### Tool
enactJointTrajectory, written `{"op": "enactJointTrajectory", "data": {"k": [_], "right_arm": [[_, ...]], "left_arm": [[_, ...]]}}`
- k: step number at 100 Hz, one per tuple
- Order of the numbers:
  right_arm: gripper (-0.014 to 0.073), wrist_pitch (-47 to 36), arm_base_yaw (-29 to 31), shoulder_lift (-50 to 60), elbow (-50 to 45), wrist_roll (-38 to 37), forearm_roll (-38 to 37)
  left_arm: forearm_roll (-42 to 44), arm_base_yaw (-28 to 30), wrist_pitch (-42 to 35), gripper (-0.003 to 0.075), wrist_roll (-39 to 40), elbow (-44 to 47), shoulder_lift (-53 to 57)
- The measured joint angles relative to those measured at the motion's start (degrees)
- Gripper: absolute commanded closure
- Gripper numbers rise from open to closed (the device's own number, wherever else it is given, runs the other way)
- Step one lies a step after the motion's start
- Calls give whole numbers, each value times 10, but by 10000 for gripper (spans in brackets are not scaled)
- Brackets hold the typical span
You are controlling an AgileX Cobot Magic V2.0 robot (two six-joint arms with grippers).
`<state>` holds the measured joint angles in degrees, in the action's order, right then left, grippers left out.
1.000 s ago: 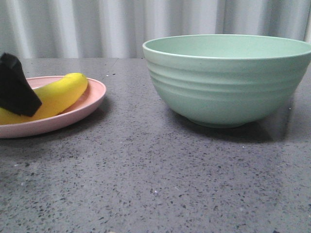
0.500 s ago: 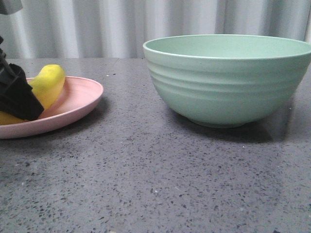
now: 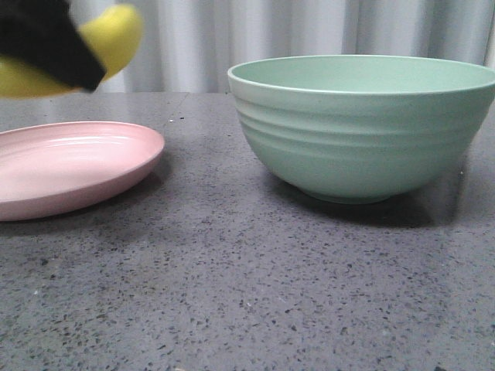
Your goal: Transfer banana from pink plate to green bowl
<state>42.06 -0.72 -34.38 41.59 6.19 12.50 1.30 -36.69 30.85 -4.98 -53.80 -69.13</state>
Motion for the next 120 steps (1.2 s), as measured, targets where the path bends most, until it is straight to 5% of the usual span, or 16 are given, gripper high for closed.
{"op": "enactJointTrajectory", "data": {"k": [13, 42, 79, 94, 106, 120], "right_arm": [[172, 7, -53, -64, 57, 0, 56], [172, -47, -162, -220, 138, 0, 186], [185, -132, -257, -359, 194, 0, 245], [299, -139, -262, -378, 203, 0, 248], [482, -140, -262, -384, 204, -9, 264], [652, -137, -262, -391, 205, -30, 283]], "left_arm": [[-3, -60, 3, 740, -2, -21, 7], [-6, -173, -31, 740, -2, -26, 5], [-6, -191, -47, 740, -3, -26, 4], [-6, -191, -47, 740, -3, -26, 4], [-6, -191, -45, 727, -3, -26, 3], [-6, -191, -31, 529, 0, -26, 3]]}}
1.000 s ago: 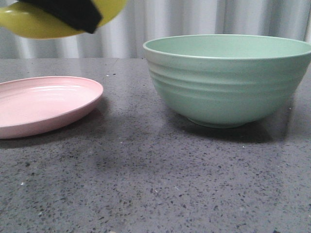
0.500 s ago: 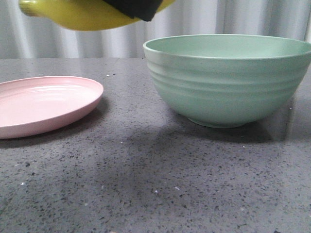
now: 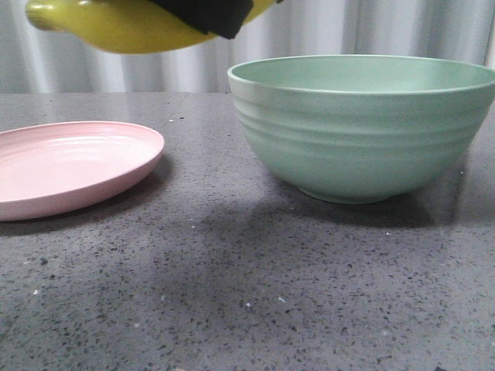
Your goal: Transfer banana from pink plate to green bowl
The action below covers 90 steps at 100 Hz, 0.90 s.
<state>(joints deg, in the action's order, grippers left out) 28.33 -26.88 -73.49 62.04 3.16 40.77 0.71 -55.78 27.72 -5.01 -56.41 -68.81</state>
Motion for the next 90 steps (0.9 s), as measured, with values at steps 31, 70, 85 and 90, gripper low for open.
{"op": "enactJointTrajectory", "data": {"k": [31, 70, 85, 90], "right_arm": [[665, 41, 0, -18, 2, 26, -22], [665, 26, 6, -1, 17, 54, -88], [665, -23, 33, 23, 22, 58, -152], [665, -37, 46, 27, 23, 59, -162]], "left_arm": [[-3, -2, 25, 268, -1, -1, -1], [36, -2, 41, 268, -2, -61, 64], [38, -2, 35, 268, -2, -73, 104], [39, -2, 32, 268, -2, -74, 115]]}}
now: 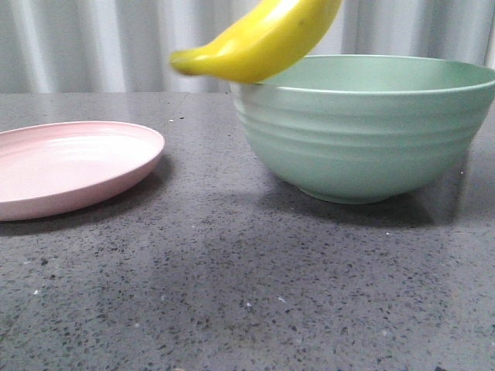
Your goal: Transfer banana from pink plate to green bowl
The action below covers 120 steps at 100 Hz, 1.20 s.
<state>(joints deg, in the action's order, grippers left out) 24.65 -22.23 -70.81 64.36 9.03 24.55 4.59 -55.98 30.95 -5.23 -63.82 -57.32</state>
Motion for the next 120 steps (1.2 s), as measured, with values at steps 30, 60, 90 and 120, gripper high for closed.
{"op": "enactJointTrajectory", "data": {"k": [30, 60, 90, 120], "right_arm": [[655, -9, 68, -3, 1, 1, -57], [204, 29, 72, -44, 1, 7, -69], [187, 17, 72, -43, 1, 7, -70], [200, 2, 72, -3, 1, 22, -91]], "left_arm": [[0, 0, -1, 270, 0, 0, 23], [0, 0, -1, 270, 0, 0, 23], [0, 0, -2, 281, 0, 0, 23], [0, 0, -2, 324, 0, 0, 23]]}}
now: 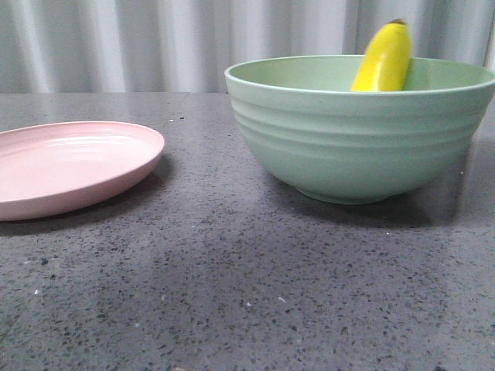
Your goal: Transfer banana from pink plate to green bowl
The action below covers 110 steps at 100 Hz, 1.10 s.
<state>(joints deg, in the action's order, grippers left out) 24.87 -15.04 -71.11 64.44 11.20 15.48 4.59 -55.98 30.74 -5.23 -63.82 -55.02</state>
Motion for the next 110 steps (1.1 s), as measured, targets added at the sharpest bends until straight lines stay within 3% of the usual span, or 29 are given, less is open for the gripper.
{"op": "enactJointTrajectory", "data": {"k": [8, 21, 55, 110], "right_arm": [[307, 17, 0, 18, 0, 1, -1], [647, 62, 0, 43, 0, 1, -3], [658, 115, 0, 139, -23, 1, -5], [659, -51, 0, 524, -337, 1, -5]], "left_arm": [[-1, 0, 0, 445, 0, 0, 0], [-11, 0, 0, 738, 0, 0, 0], [-25, 0, 4, 741, 0, 38, 30], [-83, 0, -137, 741, 0, 382, 385]]}}
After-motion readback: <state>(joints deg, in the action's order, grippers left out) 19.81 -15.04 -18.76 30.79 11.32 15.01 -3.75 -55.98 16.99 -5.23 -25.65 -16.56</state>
